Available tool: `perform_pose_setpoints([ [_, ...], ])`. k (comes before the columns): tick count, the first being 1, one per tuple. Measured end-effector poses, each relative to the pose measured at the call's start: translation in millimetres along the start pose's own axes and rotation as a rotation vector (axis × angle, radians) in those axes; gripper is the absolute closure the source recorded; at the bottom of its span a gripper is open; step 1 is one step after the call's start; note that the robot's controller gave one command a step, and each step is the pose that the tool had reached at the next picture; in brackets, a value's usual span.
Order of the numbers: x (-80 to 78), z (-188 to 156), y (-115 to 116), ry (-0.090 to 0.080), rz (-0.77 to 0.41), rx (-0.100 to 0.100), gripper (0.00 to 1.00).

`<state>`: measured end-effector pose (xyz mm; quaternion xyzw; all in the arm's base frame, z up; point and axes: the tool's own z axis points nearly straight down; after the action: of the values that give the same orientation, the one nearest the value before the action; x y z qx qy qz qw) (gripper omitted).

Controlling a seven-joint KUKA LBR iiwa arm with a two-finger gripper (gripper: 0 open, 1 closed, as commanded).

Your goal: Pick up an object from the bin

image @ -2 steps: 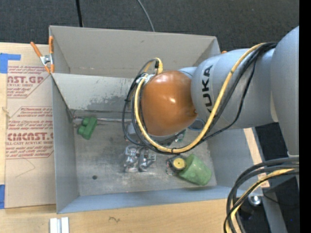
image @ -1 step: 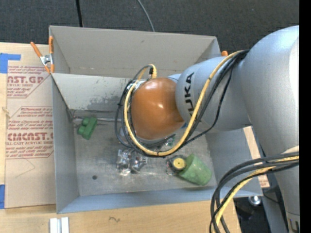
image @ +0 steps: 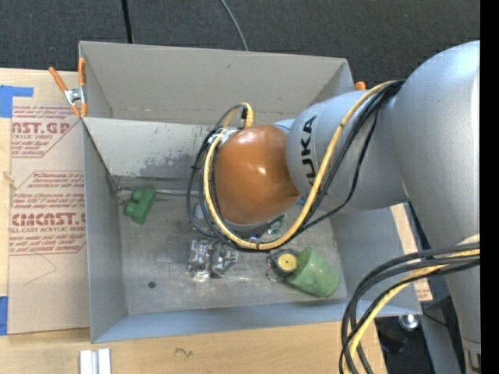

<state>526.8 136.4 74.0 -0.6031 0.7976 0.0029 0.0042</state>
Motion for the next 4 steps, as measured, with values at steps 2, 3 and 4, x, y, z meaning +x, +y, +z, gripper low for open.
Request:
perform_pose_setpoints([
  [2, 7.2, -146, 9, 0.007, 0.036, 0.002, 1.0],
  [3, 41.3, -34, -34, 0.011, 0.266, -0.004, 1.0],
  [4, 31.0, -1, -35, 0.009, 0.301, 0.001, 1.0],
])
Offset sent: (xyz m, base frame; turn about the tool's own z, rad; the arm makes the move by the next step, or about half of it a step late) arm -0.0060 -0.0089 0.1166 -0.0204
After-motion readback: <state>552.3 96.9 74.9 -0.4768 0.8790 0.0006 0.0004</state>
